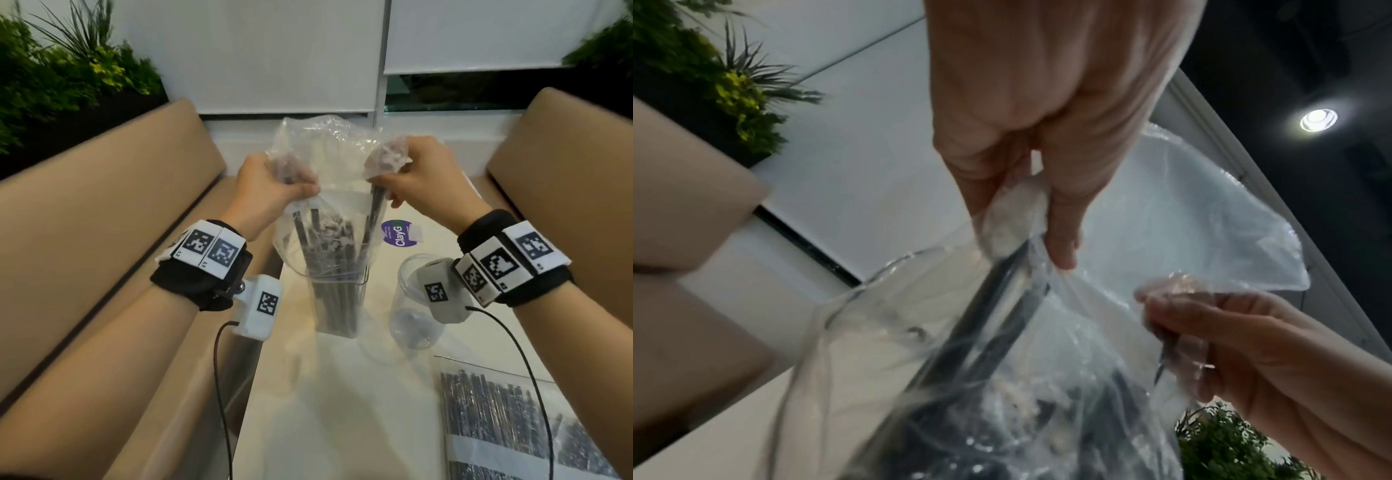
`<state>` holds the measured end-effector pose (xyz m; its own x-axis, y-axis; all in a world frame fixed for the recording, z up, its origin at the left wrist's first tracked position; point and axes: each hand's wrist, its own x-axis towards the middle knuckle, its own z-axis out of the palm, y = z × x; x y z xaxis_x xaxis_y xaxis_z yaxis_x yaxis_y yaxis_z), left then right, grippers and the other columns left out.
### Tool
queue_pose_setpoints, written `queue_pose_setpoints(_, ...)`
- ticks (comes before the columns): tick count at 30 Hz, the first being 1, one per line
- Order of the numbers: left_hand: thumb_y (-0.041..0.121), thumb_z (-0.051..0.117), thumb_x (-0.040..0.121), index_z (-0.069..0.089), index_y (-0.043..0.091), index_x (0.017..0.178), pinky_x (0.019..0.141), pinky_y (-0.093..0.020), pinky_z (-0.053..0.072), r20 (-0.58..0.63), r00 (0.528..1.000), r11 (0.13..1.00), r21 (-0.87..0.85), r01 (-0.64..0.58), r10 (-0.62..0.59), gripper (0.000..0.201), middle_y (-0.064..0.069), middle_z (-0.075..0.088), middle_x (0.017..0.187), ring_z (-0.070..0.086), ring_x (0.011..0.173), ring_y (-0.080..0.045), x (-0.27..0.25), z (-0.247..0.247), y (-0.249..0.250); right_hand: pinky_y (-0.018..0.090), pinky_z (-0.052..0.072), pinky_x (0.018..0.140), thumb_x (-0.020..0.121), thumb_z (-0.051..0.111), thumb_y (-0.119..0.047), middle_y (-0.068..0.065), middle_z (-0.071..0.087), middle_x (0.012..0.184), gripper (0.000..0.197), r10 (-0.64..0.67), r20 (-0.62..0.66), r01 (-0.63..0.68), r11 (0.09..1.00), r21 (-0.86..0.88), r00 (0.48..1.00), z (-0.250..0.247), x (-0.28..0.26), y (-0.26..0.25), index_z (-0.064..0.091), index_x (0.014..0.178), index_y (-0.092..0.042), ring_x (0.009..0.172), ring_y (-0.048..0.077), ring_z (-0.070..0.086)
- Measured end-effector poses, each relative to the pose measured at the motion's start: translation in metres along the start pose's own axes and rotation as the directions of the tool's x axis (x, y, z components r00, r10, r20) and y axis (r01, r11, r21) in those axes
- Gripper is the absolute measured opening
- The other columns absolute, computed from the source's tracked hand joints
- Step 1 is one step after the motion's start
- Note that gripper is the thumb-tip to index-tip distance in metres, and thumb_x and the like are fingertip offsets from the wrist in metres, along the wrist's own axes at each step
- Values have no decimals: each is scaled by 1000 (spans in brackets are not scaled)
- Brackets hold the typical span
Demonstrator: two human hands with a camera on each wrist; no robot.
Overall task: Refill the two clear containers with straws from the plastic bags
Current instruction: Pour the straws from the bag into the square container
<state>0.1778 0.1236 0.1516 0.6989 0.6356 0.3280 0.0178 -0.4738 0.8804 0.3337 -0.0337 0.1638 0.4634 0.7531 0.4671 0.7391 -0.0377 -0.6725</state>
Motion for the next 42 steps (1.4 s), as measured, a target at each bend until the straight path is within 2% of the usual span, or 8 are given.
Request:
queue_pose_setpoints(6, 76, 68, 59, 71, 3, 95, 78, -45, 58, 23, 998, 976, 211, 60, -66, 82, -9, 76, 92, 73, 86, -24, -2, -6, -2, 39, 58, 53, 92, 57, -16, 9, 65, 82, 6, -73, -74, 65, 992, -112, 995, -4, 0, 1, 55, 94, -22, 59, 26, 66)
queue_pose_setpoints(9, 52, 73, 76, 74, 13, 106, 81, -37, 60, 105, 987, 970, 225, 92, -118, 49, -2, 76, 103, 72, 95, -16, -1, -16, 3, 50, 56, 64, 86, 61, -9, 15, 59, 88, 7, -100, -111, 68, 963, -260, 989, -10, 3, 7, 64, 93, -8, 74, 37, 62)
queue_pose_setpoints(14, 11, 79, 77, 72, 12, 70, 85, -44, 60, 64, 996, 981, 188, 56, -69, 10, -2, 77, 103, 73, 94, -18, 3, -18, 2, 35, 46, 69, 88, 55, 0, 21, 65, 89, 16, -132, 33, 133, 891, -435, 991, -1, 2, -3, 71, 89, 4, 80, 35, 61)
queue_pose_setpoints(19, 44, 87, 60, 64, 14, 71, 58, -31, 47, 16, 1000, 989, 151, 1, -3, 39, -4, 69, 74, 62, 64, -17, 2, -16, 6, 13, 27, 60, 84, 54, 9, 22, 64, 99, 22, -163, -115, 88, 869, -487, 980, -8, 8, -5, 67, 101, 4, 80, 22, 50)
queue_pose_setpoints(24, 75, 69, 59, 64, 5, 81, 62, -36, 43, 78, 997, 952, 308, -3, -22, 73, -2, 62, 72, 55, 63, -18, -1, -17, 4, 5, 26, 59, 87, 59, 5, 23, 56, 105, 27, -127, -120, 51, 866, -497, 985, -4, 3, 3, 62, 114, 2, 87, 29, 50)
queue_pose_setpoints(29, 43, 70, 83, 66, 11, 108, 81, -45, 59, 113, 991, 976, 216, 41, -67, 41, -2, 73, 104, 71, 95, -22, -2, -13, 5, 20, 36, 85, 92, 58, -19, 16, 61, 121, 34, -5, -52, -11, 954, -300, 999, 1, 4, -1, 61, 125, -10, 110, 28, 57)
queue_pose_setpoints(37, 49, 74, 78, 58, 16, 73, 56, -21, 38, 6, 998, 932, 358, -60, 63, 37, 6, 59, 68, 55, 62, -9, -8, -16, 20, 5, 29, 59, 88, 66, -18, 12, 67, 88, 20, -94, -147, 44, 950, -310, 985, -21, 11, -3, 69, 98, -2, 78, 18, 54)
queue_pose_setpoints(42, 35, 78, 79, 66, 14, 101, 72, -27, 58, 116, 988, 970, 235, 68, -97, 32, -1, 71, 98, 69, 95, -22, -3, -26, 13, 25, 42, 71, 73, 68, -63, 2, 62, 100, 66, 128, 69, -124, 991, -51, 989, -16, 12, 6, 61, 111, -10, 83, 13, 56)
